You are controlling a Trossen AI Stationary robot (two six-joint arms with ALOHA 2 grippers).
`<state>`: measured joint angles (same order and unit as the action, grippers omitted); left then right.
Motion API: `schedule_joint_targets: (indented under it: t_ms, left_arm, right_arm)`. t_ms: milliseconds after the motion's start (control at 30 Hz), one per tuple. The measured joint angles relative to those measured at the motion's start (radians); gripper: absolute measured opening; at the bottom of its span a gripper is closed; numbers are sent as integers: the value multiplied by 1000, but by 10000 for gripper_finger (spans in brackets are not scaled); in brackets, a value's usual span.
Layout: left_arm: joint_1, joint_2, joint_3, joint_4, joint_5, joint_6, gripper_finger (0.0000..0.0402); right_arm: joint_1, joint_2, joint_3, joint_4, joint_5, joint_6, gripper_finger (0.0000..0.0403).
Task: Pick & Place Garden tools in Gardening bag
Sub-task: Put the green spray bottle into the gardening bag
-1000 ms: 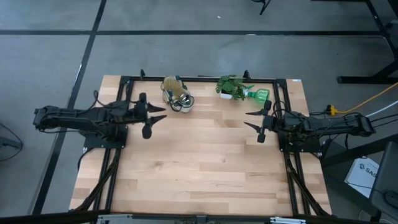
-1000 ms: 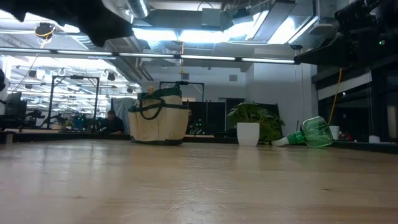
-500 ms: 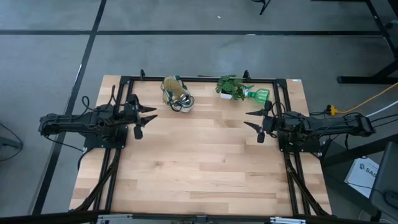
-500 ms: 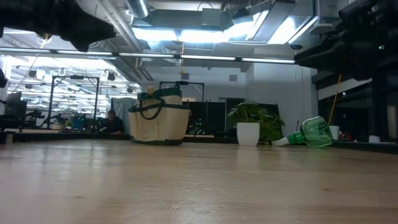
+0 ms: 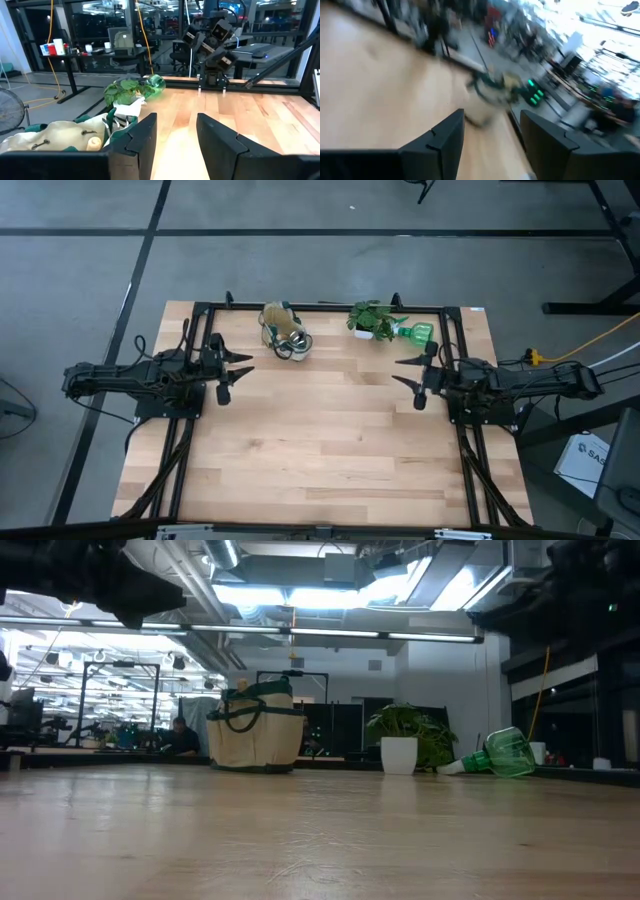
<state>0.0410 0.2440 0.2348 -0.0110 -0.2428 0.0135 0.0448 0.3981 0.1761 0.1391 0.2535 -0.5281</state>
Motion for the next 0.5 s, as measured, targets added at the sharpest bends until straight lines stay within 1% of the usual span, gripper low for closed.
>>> schedule_joint_targets:
  t_ms: [200, 300, 400, 500]
  left_arm:
    - [0, 0, 0, 0, 1, 0, 132]
    - [0, 0, 0, 0, 1, 0, 132]
    - [0, 0, 0, 0, 1, 0, 135]
    - [0, 0, 0, 0, 1, 0, 136]
  right_arm:
    - [0, 0, 0, 209, -198, 214, 195]
    - [1, 0, 0, 277, -282, 279, 195]
    - [1, 0, 0, 332, -307, 284, 195]
    - [1, 0, 0, 339, -307, 281, 195]
